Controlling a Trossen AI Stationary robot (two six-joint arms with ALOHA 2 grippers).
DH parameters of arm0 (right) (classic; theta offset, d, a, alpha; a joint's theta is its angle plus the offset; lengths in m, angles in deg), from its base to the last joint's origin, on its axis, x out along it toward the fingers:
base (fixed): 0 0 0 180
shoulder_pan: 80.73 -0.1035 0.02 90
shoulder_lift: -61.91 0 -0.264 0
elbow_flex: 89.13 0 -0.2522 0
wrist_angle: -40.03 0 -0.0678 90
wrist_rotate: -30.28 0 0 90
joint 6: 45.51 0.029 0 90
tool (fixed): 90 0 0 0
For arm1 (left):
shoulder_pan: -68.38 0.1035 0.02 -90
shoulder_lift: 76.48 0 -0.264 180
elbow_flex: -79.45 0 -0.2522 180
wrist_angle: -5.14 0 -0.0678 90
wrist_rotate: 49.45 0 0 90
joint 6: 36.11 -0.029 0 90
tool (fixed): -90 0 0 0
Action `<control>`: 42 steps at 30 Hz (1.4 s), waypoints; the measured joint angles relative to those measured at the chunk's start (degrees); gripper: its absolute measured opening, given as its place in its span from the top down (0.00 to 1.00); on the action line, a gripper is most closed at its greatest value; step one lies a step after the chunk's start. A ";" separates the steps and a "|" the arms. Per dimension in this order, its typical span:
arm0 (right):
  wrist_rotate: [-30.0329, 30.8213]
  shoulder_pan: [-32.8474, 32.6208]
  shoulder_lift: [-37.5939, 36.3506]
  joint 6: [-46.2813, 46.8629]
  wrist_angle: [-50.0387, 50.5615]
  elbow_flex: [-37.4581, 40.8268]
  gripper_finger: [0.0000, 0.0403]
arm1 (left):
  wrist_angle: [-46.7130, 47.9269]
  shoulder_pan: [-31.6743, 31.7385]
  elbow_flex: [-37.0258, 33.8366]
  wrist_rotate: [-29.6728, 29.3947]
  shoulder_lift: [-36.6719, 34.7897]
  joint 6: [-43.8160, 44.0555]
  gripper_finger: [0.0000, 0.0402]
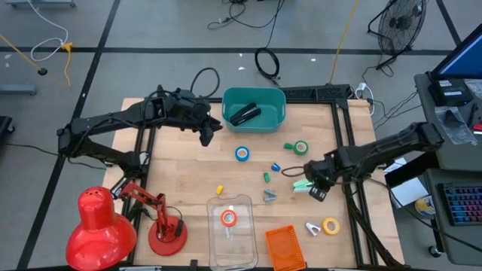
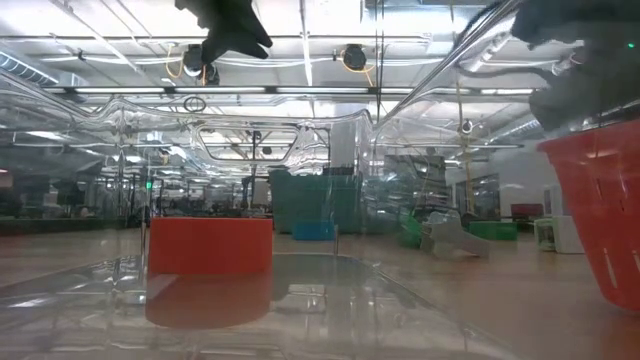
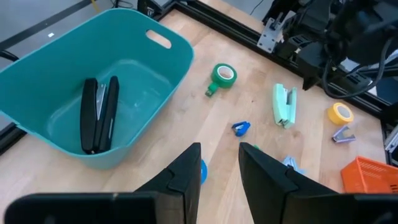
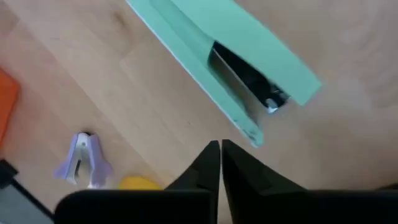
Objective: Pick and place Stapler, Stapler remover, tape
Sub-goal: Put the light green stapler into the green bin
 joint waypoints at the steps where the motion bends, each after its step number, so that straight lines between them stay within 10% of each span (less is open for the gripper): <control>1: 0.20 -0.77 0.00 1.67 -1.04 0.87 0.98 | 0.05 0.00 0.00 0.00 0.00 0.04 0.72; 24: 20.70 -3.52 0.00 19.34 -12.09 9.18 1.00 | 0.14 0.17 0.00 -2.58 0.00 0.32 0.72; 42: 19.78 -2.91 -0.02 18.69 -23.75 5.80 1.00 | 0.14 0.17 0.00 -3.06 0.02 0.65 0.72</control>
